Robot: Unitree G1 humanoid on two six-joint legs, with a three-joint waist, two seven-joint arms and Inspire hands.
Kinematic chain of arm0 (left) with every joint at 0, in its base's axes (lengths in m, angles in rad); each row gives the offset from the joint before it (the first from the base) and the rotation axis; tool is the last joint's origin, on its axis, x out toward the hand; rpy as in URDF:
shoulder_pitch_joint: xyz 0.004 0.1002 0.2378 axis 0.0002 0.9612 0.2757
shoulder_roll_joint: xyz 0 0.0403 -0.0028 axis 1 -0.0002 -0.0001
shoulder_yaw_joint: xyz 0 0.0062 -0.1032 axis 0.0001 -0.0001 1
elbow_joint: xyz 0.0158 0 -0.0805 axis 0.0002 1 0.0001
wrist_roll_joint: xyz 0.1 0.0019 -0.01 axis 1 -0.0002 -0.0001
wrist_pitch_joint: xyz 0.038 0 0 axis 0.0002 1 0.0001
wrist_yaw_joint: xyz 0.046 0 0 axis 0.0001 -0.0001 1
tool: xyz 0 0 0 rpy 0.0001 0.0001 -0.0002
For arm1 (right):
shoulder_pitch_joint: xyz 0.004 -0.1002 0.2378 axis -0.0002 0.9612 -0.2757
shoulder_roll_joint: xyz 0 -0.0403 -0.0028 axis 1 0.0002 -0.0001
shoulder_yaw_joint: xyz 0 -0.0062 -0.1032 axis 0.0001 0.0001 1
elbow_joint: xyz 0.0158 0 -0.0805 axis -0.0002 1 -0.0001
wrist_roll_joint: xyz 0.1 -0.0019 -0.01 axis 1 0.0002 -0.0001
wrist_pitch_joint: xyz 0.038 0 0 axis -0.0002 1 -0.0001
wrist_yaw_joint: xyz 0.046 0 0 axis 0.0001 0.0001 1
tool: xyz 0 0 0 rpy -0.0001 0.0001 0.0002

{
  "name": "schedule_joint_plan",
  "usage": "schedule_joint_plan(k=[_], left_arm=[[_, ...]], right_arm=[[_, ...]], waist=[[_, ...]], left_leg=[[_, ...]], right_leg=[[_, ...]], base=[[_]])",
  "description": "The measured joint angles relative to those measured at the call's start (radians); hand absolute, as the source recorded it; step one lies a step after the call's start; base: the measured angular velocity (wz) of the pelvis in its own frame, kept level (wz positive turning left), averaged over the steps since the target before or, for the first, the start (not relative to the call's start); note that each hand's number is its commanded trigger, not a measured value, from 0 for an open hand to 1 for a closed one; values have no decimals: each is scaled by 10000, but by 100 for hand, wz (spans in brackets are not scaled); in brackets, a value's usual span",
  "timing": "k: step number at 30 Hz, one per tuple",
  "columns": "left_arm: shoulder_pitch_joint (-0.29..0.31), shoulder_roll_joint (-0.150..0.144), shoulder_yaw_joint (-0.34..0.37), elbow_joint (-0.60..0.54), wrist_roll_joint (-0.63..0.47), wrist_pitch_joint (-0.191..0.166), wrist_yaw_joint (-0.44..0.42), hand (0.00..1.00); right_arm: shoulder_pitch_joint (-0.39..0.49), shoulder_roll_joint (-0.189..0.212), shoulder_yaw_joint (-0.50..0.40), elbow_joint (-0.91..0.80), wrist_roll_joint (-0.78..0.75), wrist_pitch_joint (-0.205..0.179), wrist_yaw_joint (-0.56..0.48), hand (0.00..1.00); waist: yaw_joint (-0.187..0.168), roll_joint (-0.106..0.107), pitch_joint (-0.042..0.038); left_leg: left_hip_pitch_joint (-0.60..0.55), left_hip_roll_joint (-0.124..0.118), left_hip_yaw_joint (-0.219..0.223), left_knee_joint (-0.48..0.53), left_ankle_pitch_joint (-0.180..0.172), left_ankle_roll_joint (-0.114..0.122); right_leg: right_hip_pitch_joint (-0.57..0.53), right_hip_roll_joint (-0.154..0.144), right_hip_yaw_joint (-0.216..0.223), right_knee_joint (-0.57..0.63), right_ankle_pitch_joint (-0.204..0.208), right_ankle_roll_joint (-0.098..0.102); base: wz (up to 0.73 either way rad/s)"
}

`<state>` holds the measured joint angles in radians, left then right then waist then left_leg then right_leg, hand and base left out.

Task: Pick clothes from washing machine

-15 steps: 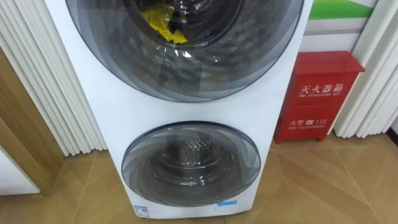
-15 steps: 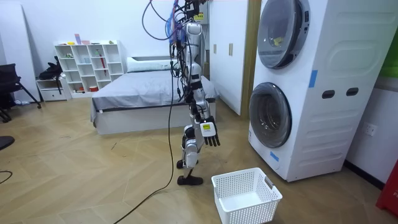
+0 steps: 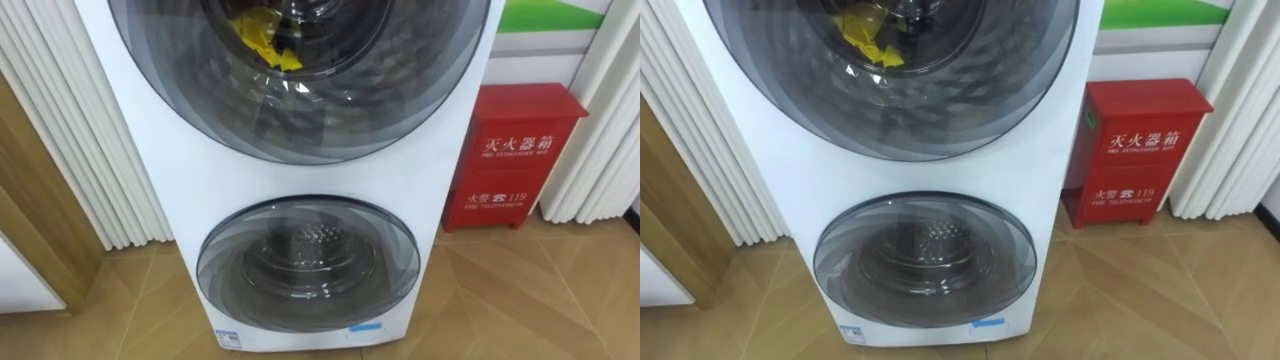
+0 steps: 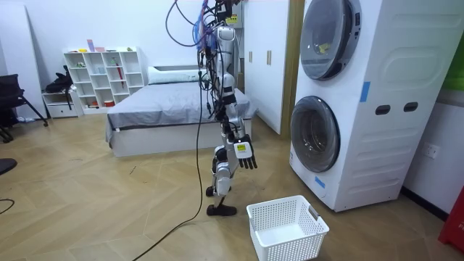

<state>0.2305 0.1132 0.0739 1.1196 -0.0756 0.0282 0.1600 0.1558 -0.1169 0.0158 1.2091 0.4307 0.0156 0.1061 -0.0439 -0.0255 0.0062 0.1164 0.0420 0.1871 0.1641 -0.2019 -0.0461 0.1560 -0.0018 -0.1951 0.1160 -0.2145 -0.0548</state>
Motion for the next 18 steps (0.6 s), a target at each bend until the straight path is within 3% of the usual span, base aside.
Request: schedule_joint_plan(k=[5,10,13,17,18], left_arm=[[-30,27,25,-5,3,85,-187,0],[-99,110,218,-6,58,98,-410,0],[-224,177,434,-25,430,107,-456,0],[-324,312,432,-62,790,166,-469,0],[-310,365,472,-115,1009,220,-485,0]], right_arm=[[-146,1,14,11,84,106,-165,0],[-509,-82,-212,-1059,-439,711,-611,0],[-1939,-353,-1095,-2016,-403,714,-1102,0],[-3208,-651,-1580,-3578,-231,600,-1575,0],[-3609,-771,-1639,-3954,-218,591,-1641,0]], waist=[[35,-60,-32],[177,-166,0],[209,-291,72],[276,-382,91],[291,-444,57]], left_leg=[[15,-1,-6,2,0,0],[50,-6,-100,4,0,1],[18,-17,-234,38,-40,70],[-32,-55,-327,55,-33,80],[-47,-69,-362,58,-33,81]], right_leg=[[6,-6,-67,6,0,0],[31,-16,-68,57,1,0],[18,-31,-212,126,-1,5],[4,-54,-322,161,-19,35],[5,-56,-326,161,-27,48]], base=[[0],[0],[12],[11],[8]])
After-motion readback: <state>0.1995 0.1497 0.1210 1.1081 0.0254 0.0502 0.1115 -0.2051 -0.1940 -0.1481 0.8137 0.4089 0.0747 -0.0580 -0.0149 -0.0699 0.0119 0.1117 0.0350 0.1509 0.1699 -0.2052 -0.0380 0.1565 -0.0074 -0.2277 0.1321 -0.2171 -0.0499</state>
